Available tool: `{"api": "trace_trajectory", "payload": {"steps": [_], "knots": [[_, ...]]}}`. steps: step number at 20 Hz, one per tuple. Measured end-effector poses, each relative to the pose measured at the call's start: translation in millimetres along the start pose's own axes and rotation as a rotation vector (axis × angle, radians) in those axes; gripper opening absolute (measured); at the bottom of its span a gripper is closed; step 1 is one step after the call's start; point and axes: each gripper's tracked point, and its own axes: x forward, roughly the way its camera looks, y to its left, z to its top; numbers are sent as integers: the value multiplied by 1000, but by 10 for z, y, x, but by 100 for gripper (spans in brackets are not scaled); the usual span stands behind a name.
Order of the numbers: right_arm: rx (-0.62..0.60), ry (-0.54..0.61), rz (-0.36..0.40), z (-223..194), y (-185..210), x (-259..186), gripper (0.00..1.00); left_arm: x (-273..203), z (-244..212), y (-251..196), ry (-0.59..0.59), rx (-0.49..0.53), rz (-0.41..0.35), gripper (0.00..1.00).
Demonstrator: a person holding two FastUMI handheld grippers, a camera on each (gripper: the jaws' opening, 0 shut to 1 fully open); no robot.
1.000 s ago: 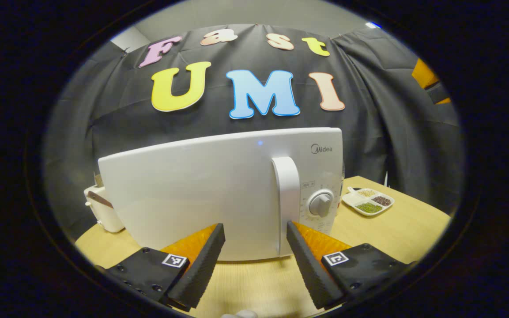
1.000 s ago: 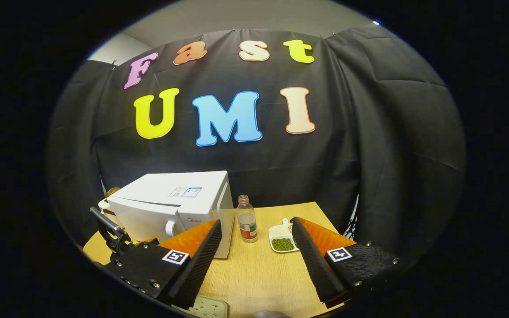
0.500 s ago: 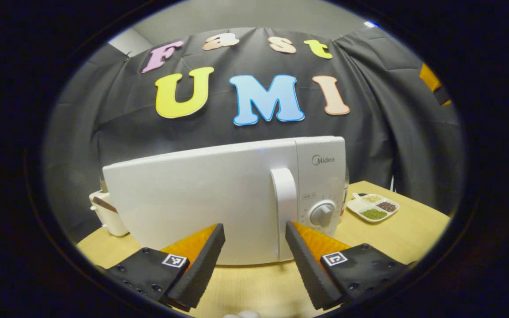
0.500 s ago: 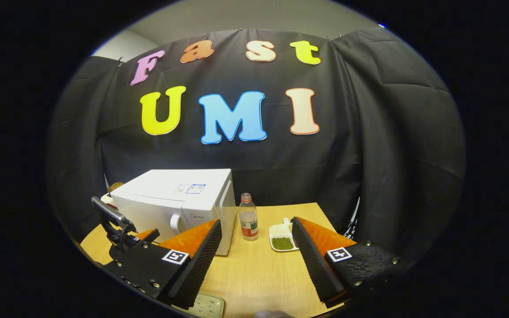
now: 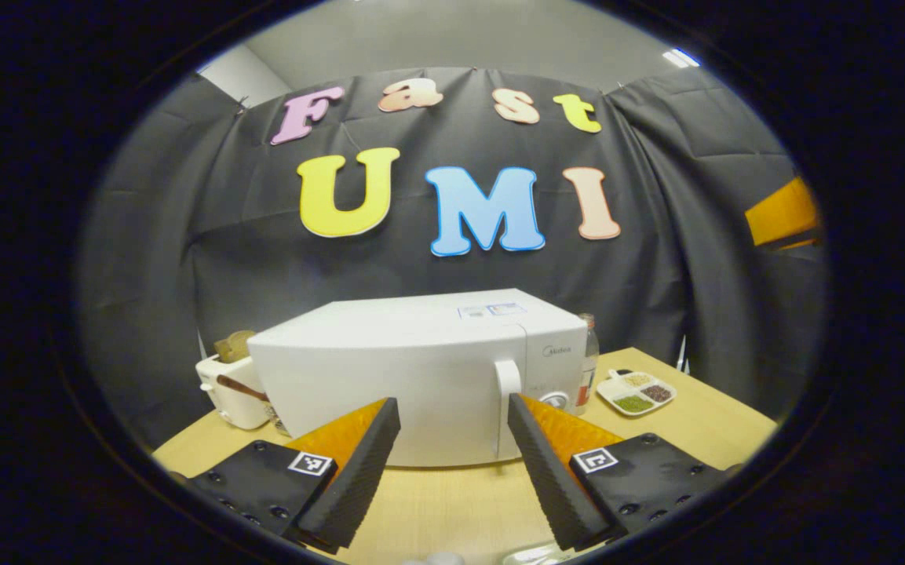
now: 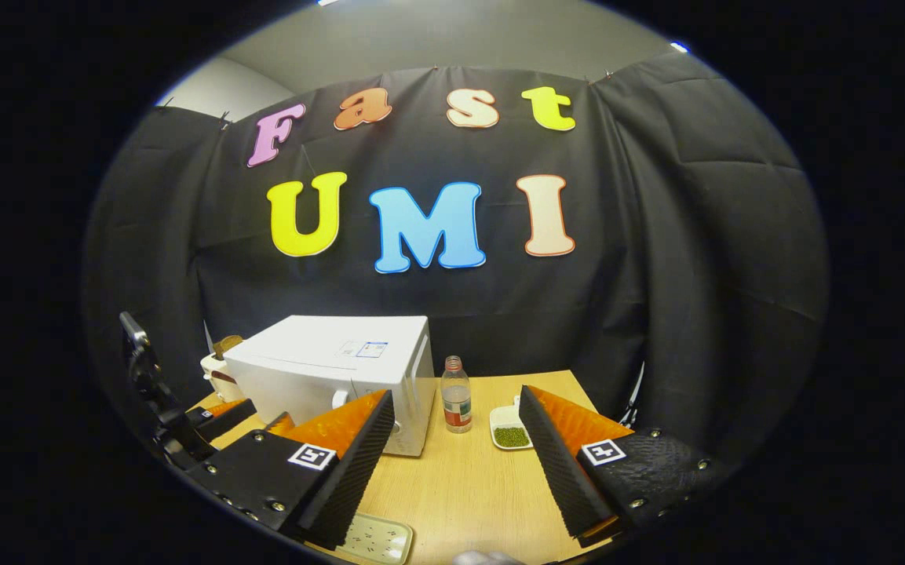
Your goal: Open the microwave oven with the left hand, put the food in, and close the microwave oven.
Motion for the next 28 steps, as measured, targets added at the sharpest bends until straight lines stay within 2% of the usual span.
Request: {"api": "trace_trajectory", "payload": {"steps": [1, 2, 6, 13, 15, 20, 24, 28], "knots": [[1, -15, 4, 71, 29, -63, 93, -128, 168, 96, -17, -16, 12, 96], [0, -31, 4, 147, 35, -134, 98, -250, 311, 175, -26, -23, 19, 96], [14, -84, -17, 417, -9, -374, 98, -679, 919, 547, -73, 0, 65, 95], [36, -127, -87, 639, -101, -650, 98, -1185, 1664, 659, -124, -22, 42, 96], [45, -142, -97, 696, -104, -701, 98, -1236, 1727, 628, -125, -24, 18, 96], [-26, -186, -126, 805, -82, -764, 98, -1284, 1847, 572, -118, -63, -13, 96], [-8, -194, -114, 834, -14, -767, 98, -1305, 1947, 624, -141, -28, -5, 96], [16, -185, -114, 827, -7, -718, 98, -1296, 1944, 633, -137, -42, -5, 96]]}}
